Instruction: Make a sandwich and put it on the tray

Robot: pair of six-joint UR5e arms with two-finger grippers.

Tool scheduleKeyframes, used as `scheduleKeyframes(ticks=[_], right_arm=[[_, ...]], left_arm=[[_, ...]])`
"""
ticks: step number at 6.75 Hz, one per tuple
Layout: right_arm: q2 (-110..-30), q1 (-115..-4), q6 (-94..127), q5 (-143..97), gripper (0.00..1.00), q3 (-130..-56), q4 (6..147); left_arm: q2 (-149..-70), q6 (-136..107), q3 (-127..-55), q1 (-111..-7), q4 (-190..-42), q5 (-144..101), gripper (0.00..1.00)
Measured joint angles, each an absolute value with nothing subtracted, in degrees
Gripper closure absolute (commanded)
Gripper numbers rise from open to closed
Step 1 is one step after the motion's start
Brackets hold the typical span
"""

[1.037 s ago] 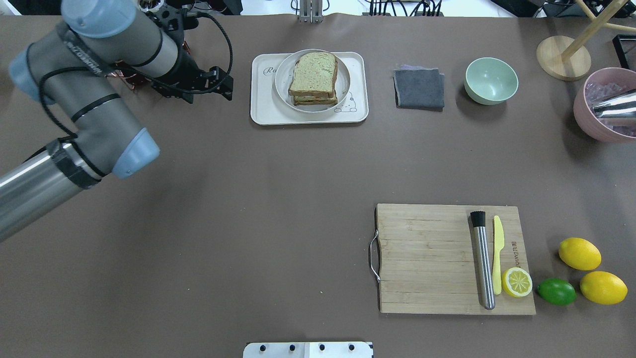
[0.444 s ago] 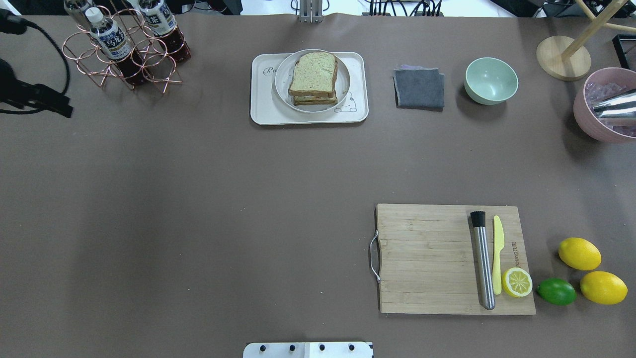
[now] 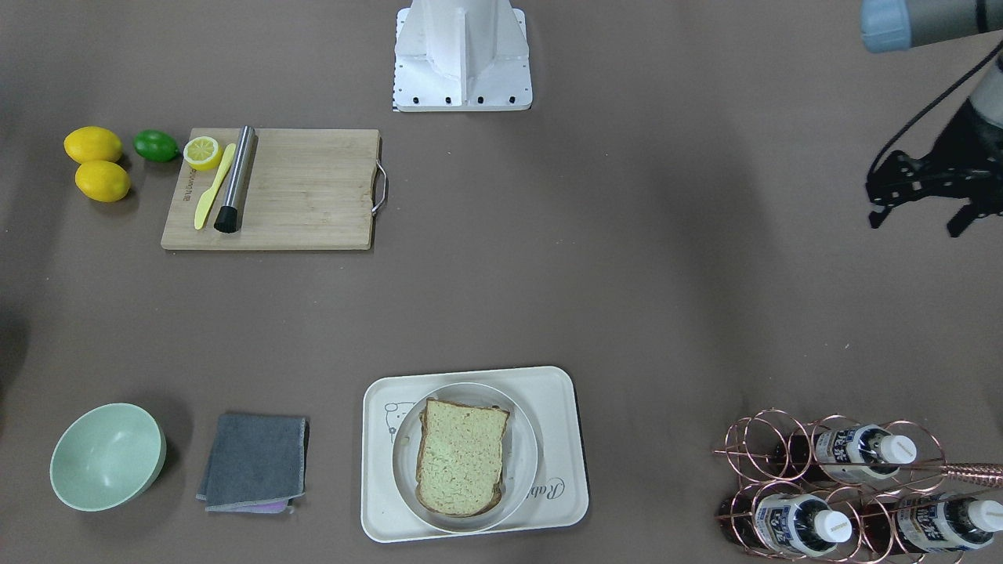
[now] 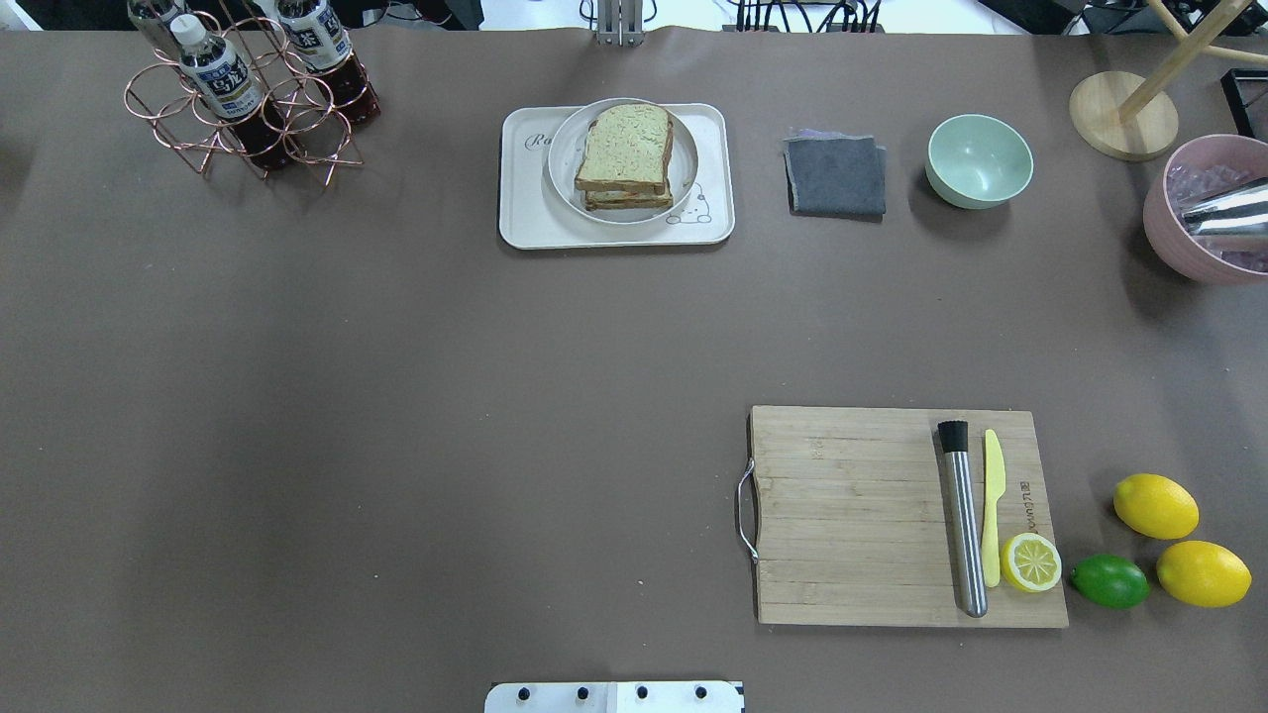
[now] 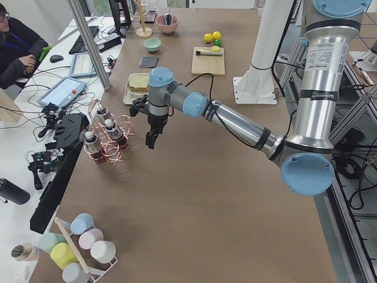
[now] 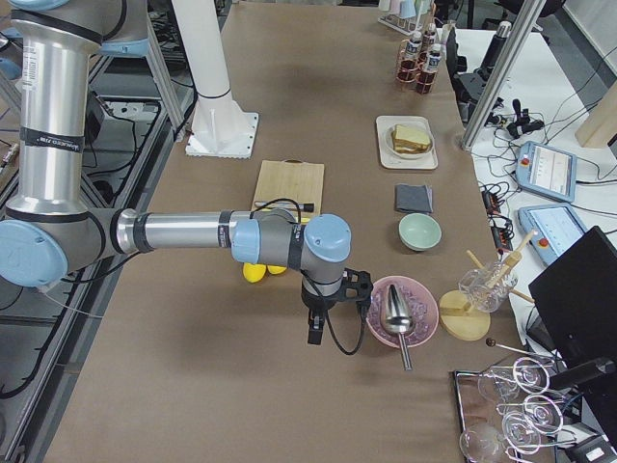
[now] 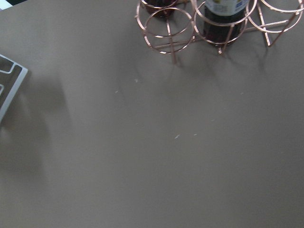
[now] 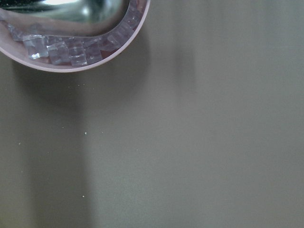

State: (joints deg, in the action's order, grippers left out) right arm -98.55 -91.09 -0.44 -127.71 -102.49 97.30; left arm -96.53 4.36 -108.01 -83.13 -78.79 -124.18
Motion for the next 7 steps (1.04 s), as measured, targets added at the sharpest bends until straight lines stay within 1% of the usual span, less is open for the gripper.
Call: scheduleKeyframes(ticks=[1, 3, 5, 7], right_arm=[[-98.54, -91.07, -0.44, -127.71, 0.00, -102.44, 97.30], [-98.56, -91.06, -0.48, -127.71, 0.00, -102.44, 97.30], [-98.54, -91.05, -0.45, -127.71, 0.00, -102.35, 97.30], [-98.57, -91.05, -0.38, -127.68, 0.00, -102.00, 96.82]], left_arm=[[-96.02, 12.29, -103.46, -86.32, -76.49, -124.31, 0.01], [-94.41, 18.22, -95.88, -88.84, -75.34, -124.35, 0.01], [-92.36, 18.85, -93.50, -91.59, -75.52, -126.58, 0.01], [-89.05, 18.85, -93.48, -92.77, -75.88, -132.77, 0.01]])
